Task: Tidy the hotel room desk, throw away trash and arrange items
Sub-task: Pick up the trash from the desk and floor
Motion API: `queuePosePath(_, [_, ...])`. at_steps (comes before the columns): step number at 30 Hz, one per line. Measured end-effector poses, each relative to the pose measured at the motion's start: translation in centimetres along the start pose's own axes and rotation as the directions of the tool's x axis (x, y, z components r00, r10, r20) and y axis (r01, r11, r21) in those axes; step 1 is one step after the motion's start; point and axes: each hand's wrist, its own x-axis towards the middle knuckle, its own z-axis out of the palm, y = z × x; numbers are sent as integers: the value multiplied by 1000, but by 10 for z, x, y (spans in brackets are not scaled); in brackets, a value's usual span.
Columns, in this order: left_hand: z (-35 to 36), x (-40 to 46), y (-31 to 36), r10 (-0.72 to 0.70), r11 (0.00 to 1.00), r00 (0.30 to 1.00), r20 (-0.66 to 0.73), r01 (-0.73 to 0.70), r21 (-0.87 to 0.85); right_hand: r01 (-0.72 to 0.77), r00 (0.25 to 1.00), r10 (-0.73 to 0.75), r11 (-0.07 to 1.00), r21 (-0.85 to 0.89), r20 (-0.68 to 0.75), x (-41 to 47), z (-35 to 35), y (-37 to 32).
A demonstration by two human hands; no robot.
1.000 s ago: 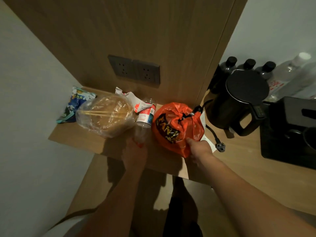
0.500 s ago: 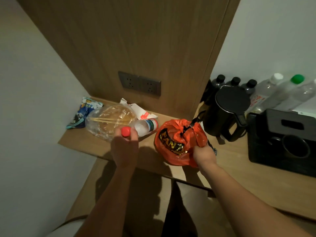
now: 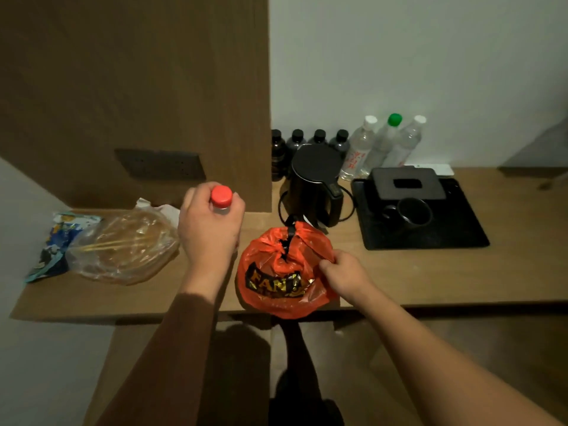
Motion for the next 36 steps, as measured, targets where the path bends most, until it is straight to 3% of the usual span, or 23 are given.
queuePosePath(8, [58,-41,83,173,984,956,238,-176,-8,-92,991,107,980,176,-81,-43,-63,73])
queuePosePath(13, [96,-110,158,307,951,881,359,-301,-73,-114,957,175,961,254,-231,-96,-126,144])
queuePosePath(17, [129,-184,217,420,905,778,467,-398,-152,-125,906,266,911,393,-329,-152,-172,214])
queuePosePath(23, [172,-323,305,590,799,597,544,-529,-285,-137,752,468,799,585,-464,-238,-221,337])
queuePosePath(28, [189,-433,361,693,694,399,600,-595,-405,-102,593,636,668,737,-494,-317,-250,417])
queuePosePath(36, [211,-566,434,765,558,124,632,-617,-555,135,331,836,417,899,-438,-404,-287,509])
